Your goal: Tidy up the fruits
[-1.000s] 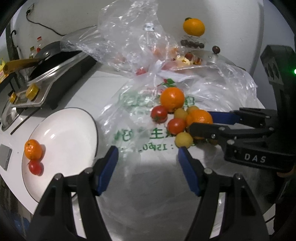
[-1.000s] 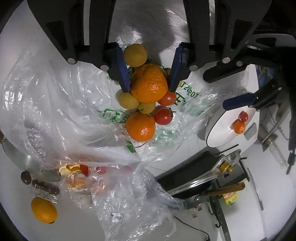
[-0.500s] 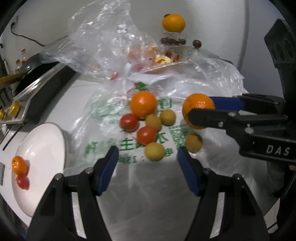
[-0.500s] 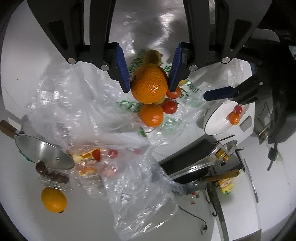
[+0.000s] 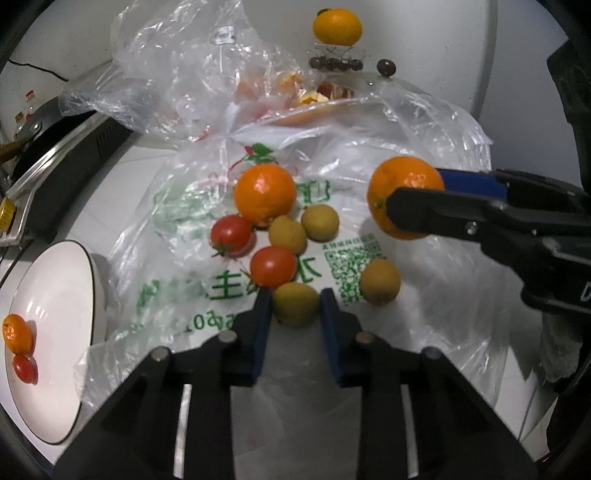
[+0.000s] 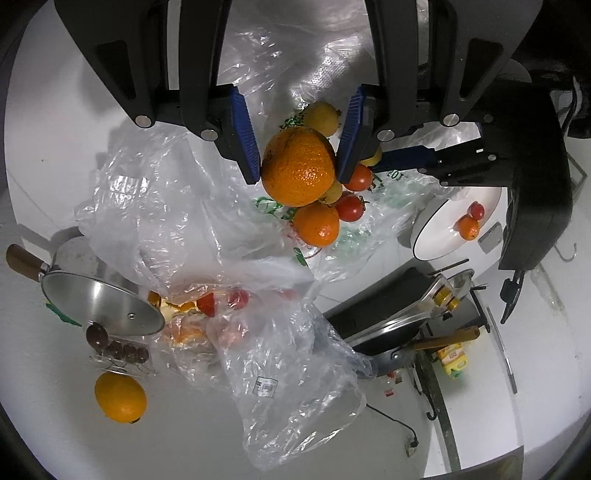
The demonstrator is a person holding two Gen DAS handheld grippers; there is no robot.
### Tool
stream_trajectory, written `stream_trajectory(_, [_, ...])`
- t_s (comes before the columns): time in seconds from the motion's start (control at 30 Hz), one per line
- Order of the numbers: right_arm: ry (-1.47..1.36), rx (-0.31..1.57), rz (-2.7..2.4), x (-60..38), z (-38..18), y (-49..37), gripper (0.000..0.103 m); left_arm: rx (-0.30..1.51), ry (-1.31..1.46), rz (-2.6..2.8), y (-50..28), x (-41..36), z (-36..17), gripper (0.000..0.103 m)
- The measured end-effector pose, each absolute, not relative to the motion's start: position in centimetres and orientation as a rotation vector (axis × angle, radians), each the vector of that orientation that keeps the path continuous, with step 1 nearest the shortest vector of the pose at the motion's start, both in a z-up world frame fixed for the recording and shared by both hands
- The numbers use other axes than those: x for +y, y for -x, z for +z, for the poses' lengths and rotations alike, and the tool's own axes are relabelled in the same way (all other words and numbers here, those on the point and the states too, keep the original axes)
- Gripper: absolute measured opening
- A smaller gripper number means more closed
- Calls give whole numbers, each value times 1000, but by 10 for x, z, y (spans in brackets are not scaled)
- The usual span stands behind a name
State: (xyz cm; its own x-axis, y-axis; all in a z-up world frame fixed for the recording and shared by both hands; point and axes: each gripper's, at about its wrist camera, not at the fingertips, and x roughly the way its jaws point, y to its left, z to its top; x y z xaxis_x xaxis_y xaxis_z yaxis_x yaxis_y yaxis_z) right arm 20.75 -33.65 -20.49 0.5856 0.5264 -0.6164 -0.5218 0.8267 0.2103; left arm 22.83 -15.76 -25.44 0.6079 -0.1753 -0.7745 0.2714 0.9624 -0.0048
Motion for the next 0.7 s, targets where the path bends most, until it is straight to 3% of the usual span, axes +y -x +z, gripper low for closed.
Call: stream_trajectory(0.7, [26,679,587,-321,-181,-184,45,797,-93,-298,-191,-139,-218,28])
